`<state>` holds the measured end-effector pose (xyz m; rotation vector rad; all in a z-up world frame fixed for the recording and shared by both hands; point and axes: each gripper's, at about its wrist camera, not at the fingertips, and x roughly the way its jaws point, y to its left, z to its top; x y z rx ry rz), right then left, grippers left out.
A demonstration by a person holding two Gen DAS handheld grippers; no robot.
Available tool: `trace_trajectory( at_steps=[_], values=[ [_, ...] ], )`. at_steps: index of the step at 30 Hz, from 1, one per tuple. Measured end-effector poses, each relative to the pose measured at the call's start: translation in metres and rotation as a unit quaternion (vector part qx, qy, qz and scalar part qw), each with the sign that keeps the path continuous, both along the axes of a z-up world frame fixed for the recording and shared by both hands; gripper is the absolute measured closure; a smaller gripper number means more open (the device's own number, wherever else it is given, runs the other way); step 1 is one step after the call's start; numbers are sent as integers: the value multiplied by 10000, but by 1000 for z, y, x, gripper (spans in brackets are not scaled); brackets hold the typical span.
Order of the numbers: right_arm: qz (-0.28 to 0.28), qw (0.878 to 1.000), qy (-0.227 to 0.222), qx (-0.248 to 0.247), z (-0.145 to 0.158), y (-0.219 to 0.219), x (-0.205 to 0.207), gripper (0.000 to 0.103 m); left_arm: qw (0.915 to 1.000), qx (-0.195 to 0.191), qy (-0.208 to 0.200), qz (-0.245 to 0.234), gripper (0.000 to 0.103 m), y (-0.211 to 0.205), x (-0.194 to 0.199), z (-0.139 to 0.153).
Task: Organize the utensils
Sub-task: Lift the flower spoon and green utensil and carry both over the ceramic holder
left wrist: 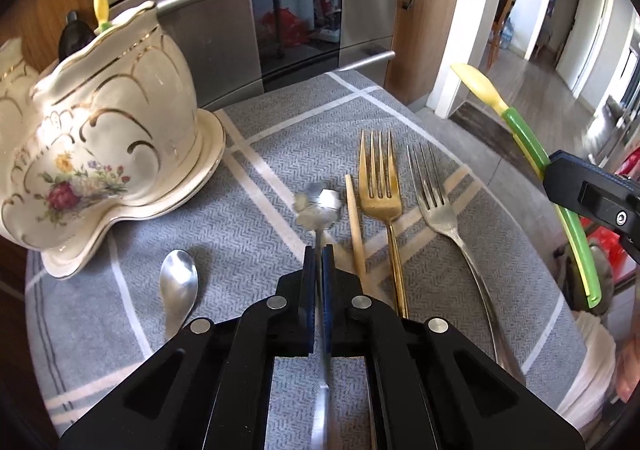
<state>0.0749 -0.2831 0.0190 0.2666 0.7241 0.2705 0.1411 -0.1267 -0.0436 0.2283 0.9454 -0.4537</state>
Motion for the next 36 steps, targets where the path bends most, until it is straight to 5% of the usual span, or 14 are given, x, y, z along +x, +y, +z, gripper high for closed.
trace_trajectory(
  at_steps=[9,20,36],
  values=[
    [-13,10000,-93,1,6,4,1,94,9944,-769,-731,-9,100,29,-18,45],
    [393,9974,-598,125,34,40,31,94,9683,-1764,-1650,633,100,123,-39,136],
    [928,9846,-1330,656,80,102,116,94,9326,-1855,-2669,1572,100,194,26,201]
  ],
)
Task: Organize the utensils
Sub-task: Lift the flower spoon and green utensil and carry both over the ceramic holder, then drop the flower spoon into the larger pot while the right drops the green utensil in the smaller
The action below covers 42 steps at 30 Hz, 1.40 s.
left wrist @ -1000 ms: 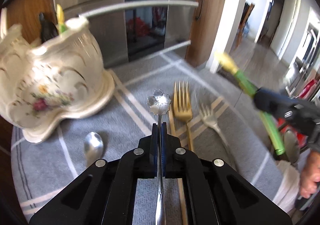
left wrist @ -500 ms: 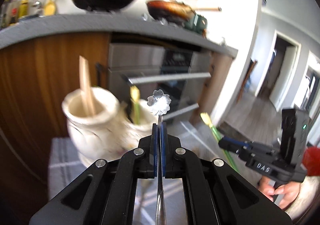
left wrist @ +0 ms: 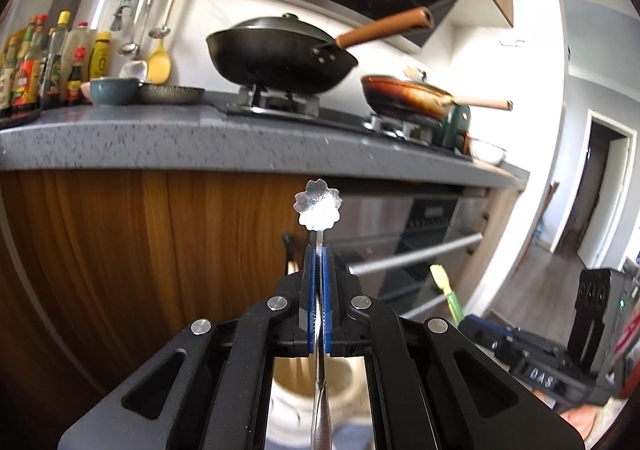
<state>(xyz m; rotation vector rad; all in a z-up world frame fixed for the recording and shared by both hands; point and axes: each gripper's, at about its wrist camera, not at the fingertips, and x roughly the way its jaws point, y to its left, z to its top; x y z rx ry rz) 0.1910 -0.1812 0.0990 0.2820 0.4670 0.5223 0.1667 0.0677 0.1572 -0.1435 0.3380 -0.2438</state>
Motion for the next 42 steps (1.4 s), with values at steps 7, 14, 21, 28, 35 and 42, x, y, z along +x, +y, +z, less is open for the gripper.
trace_trajectory(
  at_steps=[7,14,21,28,35,42],
  values=[
    [154,9992,-54,368,-7,17,35,94,9995,-58,-273,122,100,-6,35,1],
    [162,9987,-117,474,-17,25,50,94,9989,-158,-408,185,100,-9,49,-10],
    [-109,9994,-202,276,-34,29,45,94,9984,81,-494,255,100,-17,48,-23],
    [-45,9994,-339,-92,-36,39,37,94,9988,101,-419,238,100,-16,46,-32],
    [39,9996,-261,-140,-39,34,30,94,9993,103,-326,153,100,-10,29,-42],
    [6,9994,-240,-252,-40,30,18,94,9995,252,-150,85,100,-7,11,-55]
  ],
)
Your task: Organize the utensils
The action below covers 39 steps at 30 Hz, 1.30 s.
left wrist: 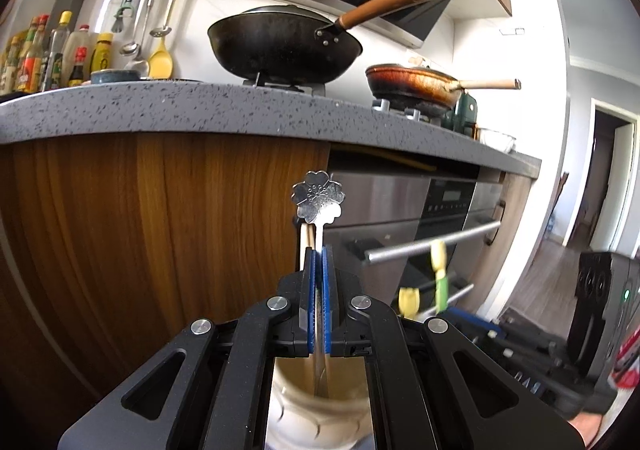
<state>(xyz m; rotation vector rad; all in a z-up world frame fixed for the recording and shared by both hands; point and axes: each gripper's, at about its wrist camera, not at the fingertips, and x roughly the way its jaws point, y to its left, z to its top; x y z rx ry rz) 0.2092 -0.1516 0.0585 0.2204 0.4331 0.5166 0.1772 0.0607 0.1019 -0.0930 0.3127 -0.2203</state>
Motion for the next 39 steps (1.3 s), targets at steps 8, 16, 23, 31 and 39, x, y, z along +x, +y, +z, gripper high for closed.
trace_trajectory(
  at_steps=[8,16,23,31,39],
  values=[
    [-143,9989,48,-446,-6,3,-9,94,9992,75,386,-108,100,-1,-6,-14],
    [-238,9967,142,-767,-3,6,-9,94,9976,191,660,-29,100,-6,-4,-19],
    [-280,9958,302,-822,1,7,-7,94,9959,150,884,73,99,-2,2,-24],
    [-330,9960,317,-761,3,3,-8,92,9956,132,920,74,99,-2,3,-23],
    [-380,9965,302,-677,5,-2,-11,79,9954,173,932,139,99,-2,2,-21]
  ],
)
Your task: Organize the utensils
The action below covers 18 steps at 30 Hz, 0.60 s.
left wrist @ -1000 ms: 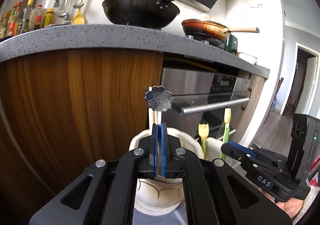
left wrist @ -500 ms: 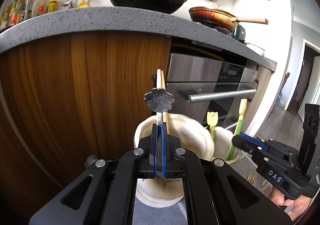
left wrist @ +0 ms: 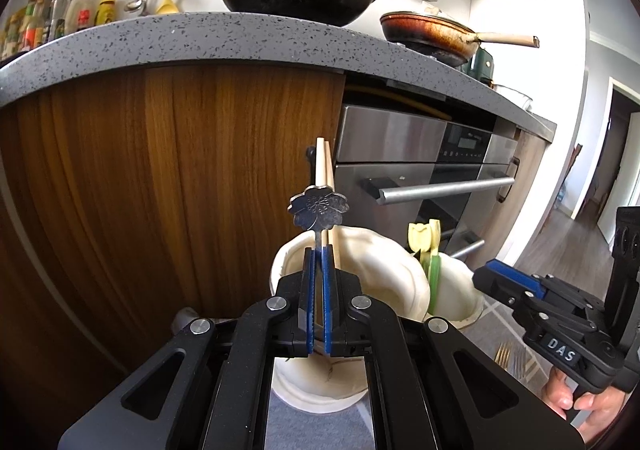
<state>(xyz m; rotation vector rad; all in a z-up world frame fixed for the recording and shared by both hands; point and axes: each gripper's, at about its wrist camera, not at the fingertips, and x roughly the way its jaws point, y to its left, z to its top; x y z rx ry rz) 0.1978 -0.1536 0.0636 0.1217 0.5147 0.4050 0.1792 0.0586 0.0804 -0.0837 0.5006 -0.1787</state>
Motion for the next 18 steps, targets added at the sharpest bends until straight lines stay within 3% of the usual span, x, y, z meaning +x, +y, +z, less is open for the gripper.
trace_trajectory(
  at_steps=[2,4,7,10,12,15,18],
  values=[
    [-19,10000,-11,-16,2,-2,-3,79,10000,-9,5,8,95,1,-1,1],
    [-29,10000,11,-23,3,-4,-6,71,10000,-5,-18,48,87,1,-4,2],
    [-30,10000,-3,-61,7,-12,-15,65,10000,29,-47,77,86,2,-9,6],
    [-77,9999,58,-75,11,-23,-23,46,10000,19,-44,81,80,4,-15,9],
    [-138,9997,175,-72,13,-31,-26,23,10000,18,-50,73,75,5,-20,10],
    [-215,9990,378,-54,14,-44,-30,18,10000,57,-11,49,60,3,-28,9],
    [-334,9985,430,-75,16,-55,-37,12,9999,145,23,-13,59,-2,-37,7]
  ],
)
